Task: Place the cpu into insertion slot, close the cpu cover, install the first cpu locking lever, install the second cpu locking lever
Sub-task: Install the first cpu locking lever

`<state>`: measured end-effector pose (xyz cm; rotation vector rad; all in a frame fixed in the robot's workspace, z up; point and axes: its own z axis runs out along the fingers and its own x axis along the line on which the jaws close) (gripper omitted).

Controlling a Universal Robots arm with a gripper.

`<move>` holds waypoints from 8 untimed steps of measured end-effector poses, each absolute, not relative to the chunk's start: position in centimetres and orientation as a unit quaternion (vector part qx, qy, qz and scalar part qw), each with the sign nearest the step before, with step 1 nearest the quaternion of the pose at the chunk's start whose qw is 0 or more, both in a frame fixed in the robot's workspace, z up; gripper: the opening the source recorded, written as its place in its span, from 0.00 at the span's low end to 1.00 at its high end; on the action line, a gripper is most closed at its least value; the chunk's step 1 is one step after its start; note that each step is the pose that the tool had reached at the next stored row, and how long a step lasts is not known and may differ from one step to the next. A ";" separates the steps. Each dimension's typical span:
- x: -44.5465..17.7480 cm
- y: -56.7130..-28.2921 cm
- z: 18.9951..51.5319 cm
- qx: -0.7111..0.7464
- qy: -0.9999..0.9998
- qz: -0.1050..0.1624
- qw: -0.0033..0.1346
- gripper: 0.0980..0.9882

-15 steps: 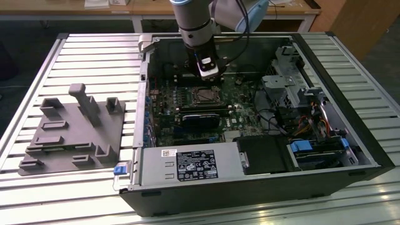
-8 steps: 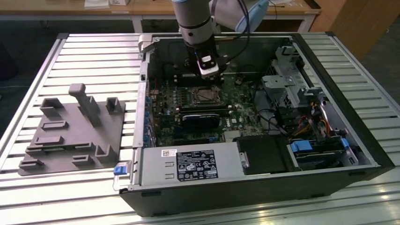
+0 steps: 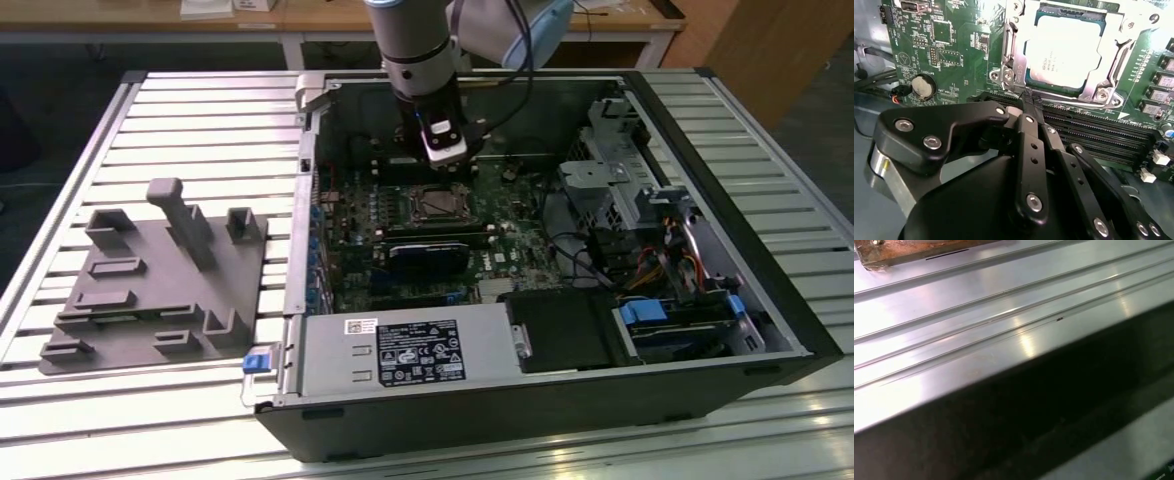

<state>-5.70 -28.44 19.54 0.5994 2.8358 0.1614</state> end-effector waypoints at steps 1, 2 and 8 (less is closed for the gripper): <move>-5.7 -28.4 19.5 0.205 0.970 0.055 0.119 0.01; -5.7 -28.4 19.5 0.205 0.970 0.055 0.119 0.01; -5.7 -28.4 19.2 0.205 0.970 0.053 0.120 0.01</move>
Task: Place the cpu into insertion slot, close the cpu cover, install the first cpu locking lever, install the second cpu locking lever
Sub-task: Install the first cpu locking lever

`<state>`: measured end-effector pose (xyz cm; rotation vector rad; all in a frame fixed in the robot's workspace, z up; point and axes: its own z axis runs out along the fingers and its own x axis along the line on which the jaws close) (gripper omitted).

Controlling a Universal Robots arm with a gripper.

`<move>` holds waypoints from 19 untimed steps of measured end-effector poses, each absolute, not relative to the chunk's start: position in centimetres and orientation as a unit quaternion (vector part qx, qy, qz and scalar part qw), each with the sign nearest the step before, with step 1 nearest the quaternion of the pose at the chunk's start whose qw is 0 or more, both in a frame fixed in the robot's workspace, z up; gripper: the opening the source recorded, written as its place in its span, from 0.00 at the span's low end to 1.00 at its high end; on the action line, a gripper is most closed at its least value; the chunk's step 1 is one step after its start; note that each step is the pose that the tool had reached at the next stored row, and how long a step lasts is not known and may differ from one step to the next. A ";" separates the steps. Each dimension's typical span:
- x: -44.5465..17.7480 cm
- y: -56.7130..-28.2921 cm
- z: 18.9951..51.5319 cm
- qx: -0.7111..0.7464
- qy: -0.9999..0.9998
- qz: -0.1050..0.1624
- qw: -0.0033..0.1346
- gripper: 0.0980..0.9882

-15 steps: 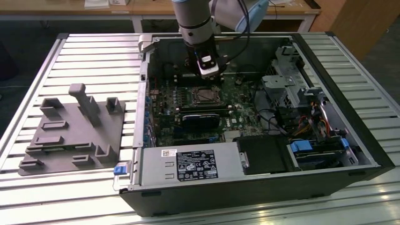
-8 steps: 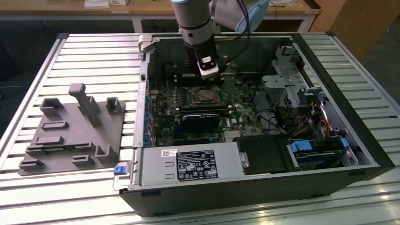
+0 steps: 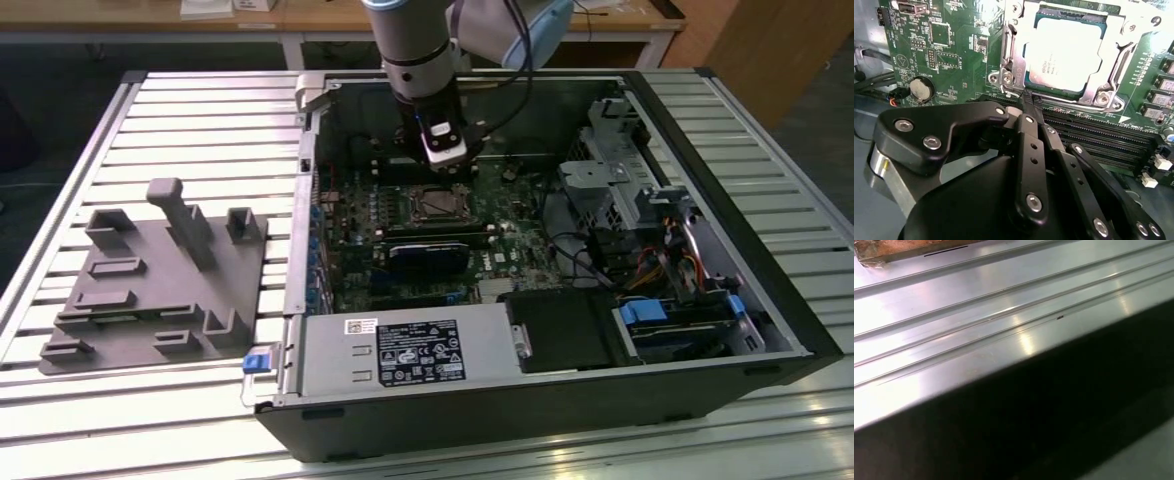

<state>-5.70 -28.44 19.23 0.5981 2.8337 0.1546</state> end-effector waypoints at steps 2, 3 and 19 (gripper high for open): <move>-5.7 -28.4 19.2 0.205 0.970 0.053 0.120 0.01; -5.7 -28.4 19.2 0.205 0.970 0.053 0.120 0.01; -5.7 -28.4 19.3 0.205 0.970 0.057 0.120 0.01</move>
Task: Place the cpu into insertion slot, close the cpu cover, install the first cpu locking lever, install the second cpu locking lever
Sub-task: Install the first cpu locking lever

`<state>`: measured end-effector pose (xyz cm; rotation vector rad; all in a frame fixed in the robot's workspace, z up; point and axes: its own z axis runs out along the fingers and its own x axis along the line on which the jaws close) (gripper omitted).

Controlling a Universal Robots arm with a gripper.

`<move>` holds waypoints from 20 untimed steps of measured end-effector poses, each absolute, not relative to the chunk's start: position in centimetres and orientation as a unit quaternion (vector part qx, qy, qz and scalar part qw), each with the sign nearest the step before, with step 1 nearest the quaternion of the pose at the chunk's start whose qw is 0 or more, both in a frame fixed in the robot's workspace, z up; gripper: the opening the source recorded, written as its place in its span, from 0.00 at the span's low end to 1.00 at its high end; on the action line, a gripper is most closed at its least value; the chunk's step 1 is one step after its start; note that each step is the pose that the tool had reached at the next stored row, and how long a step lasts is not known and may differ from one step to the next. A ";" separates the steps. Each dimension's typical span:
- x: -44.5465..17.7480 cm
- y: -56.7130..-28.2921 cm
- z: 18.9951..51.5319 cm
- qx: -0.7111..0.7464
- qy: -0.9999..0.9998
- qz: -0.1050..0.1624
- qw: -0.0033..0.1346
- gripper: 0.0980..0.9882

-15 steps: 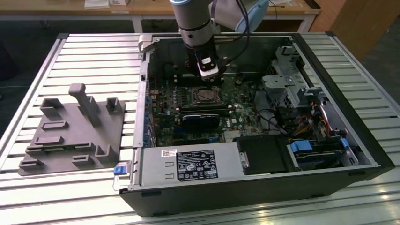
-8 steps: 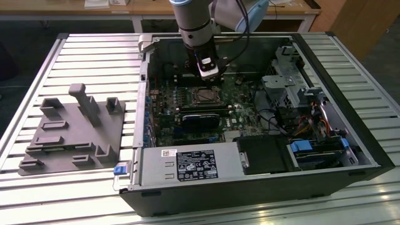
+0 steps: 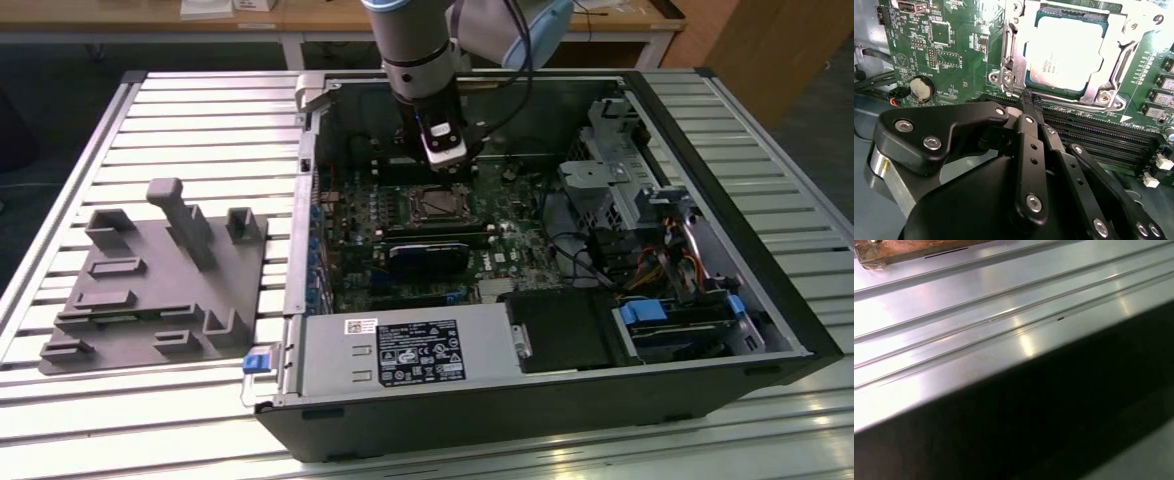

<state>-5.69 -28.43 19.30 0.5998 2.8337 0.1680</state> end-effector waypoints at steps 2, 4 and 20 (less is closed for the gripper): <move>-5.7 -28.4 19.5 0.205 0.970 0.057 0.120 0.01; -5.7 -28.4 19.8 0.205 0.970 0.057 0.120 0.01; -5.7 -28.4 21.9 0.205 0.970 0.057 0.120 0.01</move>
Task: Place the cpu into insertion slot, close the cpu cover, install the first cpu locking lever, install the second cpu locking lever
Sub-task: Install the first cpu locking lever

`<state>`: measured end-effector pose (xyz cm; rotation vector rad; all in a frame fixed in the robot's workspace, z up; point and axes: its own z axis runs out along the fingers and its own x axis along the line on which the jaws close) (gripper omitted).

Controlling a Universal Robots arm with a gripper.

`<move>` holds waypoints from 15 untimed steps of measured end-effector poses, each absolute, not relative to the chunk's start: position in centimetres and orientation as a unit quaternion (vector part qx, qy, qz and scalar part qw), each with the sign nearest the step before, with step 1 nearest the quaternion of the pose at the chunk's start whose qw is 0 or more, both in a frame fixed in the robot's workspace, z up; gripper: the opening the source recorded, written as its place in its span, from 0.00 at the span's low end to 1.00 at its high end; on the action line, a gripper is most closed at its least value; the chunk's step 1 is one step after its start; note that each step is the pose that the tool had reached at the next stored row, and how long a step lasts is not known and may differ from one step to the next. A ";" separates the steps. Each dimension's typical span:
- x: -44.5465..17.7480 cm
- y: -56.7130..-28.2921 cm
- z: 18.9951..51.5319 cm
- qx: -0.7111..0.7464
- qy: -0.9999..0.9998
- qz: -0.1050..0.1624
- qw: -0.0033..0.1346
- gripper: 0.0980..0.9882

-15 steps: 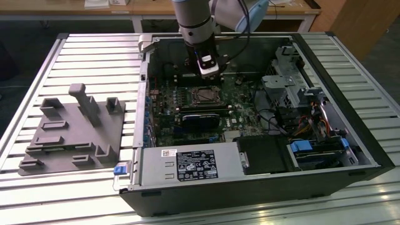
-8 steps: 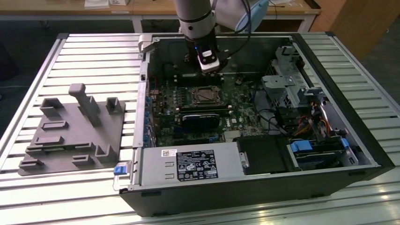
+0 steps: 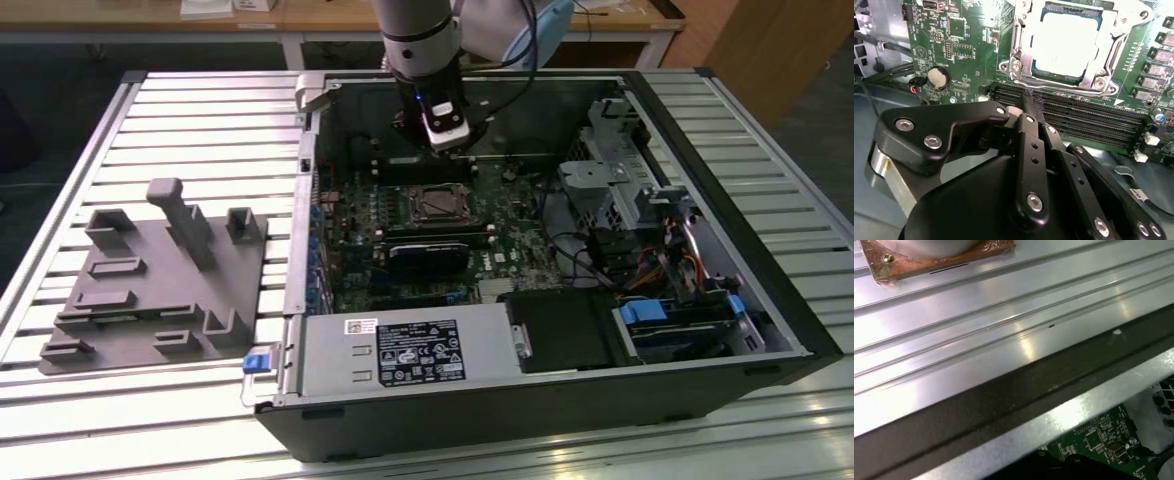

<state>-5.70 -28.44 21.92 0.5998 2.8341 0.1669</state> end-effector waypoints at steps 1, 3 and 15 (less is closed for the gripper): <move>-5.7 -28.4 21.9 0.205 0.970 0.057 0.120 0.01; -5.7 -28.4 21.9 0.205 0.970 0.055 0.117 0.01; -5.2 -29.5 21.8 0.202 0.975 0.003 0.088 0.01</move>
